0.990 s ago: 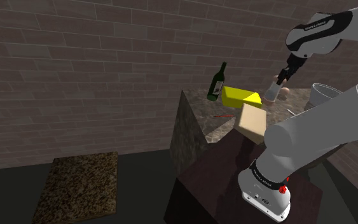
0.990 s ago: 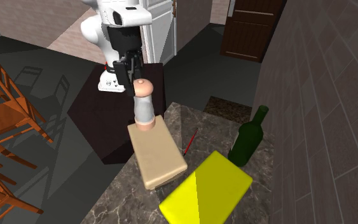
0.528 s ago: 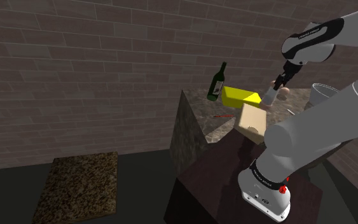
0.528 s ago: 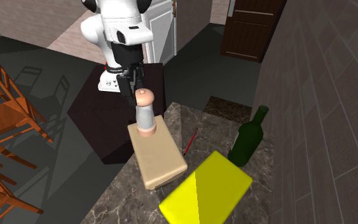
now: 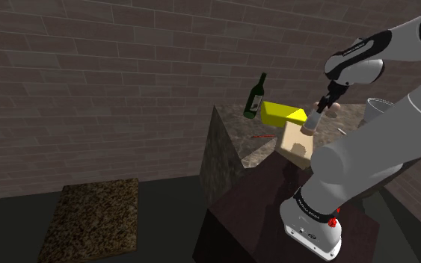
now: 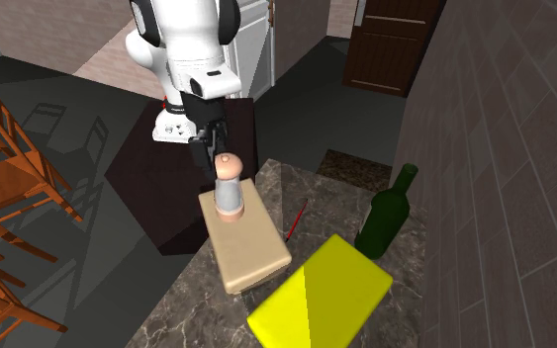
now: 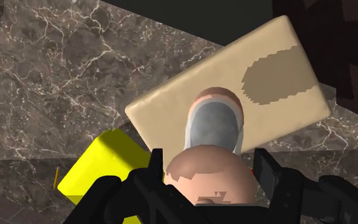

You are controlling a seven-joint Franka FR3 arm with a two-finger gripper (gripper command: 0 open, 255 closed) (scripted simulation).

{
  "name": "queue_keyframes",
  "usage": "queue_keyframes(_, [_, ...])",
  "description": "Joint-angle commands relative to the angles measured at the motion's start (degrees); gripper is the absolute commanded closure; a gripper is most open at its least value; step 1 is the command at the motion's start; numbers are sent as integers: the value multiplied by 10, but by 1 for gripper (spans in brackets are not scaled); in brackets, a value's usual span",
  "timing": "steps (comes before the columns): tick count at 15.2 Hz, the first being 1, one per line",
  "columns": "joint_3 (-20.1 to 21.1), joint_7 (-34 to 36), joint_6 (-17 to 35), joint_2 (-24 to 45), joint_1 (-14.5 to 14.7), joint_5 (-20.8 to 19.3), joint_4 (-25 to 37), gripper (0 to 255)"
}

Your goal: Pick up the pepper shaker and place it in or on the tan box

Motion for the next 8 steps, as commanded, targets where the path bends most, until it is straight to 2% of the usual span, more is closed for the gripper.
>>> queue_keyframes(1, [-4,-3,19,13,2,6,-7,255])
queue_keyframes(8, [-17,-24,88,65,10,39,-29,255])
